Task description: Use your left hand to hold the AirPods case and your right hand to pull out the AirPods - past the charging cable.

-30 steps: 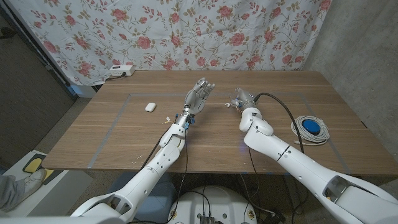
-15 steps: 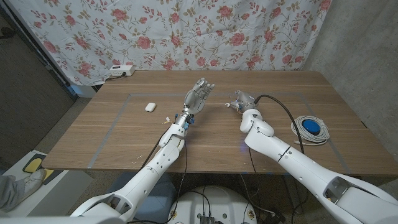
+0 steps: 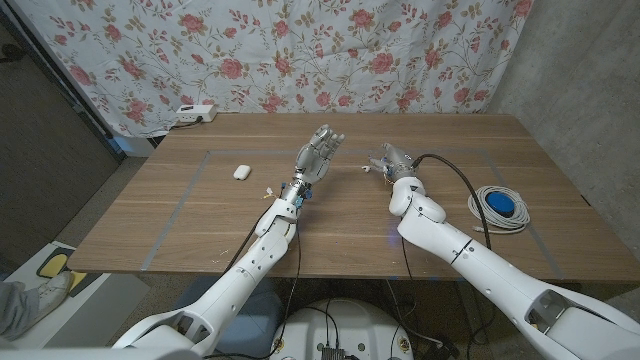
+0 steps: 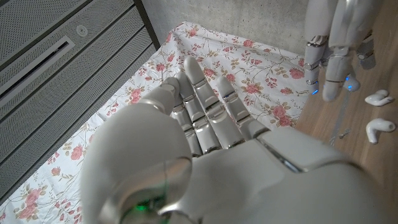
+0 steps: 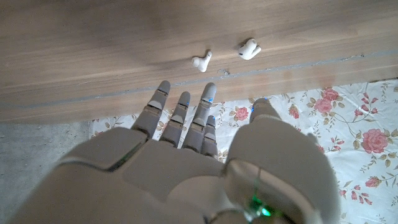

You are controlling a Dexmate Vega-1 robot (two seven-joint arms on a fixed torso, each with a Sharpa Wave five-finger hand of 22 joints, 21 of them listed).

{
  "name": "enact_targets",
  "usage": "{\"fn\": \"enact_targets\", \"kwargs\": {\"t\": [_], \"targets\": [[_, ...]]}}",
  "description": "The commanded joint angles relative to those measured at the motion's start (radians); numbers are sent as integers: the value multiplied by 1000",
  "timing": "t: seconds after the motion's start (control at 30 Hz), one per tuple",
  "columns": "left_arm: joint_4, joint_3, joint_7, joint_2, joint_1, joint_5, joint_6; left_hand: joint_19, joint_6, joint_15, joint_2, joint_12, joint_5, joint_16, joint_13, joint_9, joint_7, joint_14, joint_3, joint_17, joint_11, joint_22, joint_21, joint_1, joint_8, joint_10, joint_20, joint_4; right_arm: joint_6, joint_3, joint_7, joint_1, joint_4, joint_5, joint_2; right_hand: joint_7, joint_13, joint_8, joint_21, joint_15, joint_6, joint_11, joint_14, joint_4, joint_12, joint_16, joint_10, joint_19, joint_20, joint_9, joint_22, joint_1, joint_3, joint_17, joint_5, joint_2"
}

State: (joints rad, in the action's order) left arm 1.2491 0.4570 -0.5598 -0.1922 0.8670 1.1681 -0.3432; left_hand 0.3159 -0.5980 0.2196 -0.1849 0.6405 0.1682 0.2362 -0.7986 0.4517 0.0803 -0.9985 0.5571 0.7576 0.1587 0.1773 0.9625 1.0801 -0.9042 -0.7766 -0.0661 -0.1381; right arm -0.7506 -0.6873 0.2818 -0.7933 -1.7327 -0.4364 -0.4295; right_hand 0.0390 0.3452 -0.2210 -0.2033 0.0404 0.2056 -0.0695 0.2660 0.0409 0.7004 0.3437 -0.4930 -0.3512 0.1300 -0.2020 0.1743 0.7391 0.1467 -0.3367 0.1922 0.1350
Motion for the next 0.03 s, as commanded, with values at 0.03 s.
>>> {"fn": "enact_targets", "kwargs": {"t": [0.03], "targets": [[17, -4, 6, -9, 10, 1, 0, -3, -7, 0, 2, 6, 5, -4, -3, 2, 2, -4, -2, 0, 7, 0, 3, 8, -6, 3, -1, -2, 47, 75, 67, -55, -28, 60, 10, 11, -9, -18, 1, 45, 55, -5, 15, 9, 11, -7, -39, -4, -9, -2, 4, -16, 12, 4, 2, 19]]}}
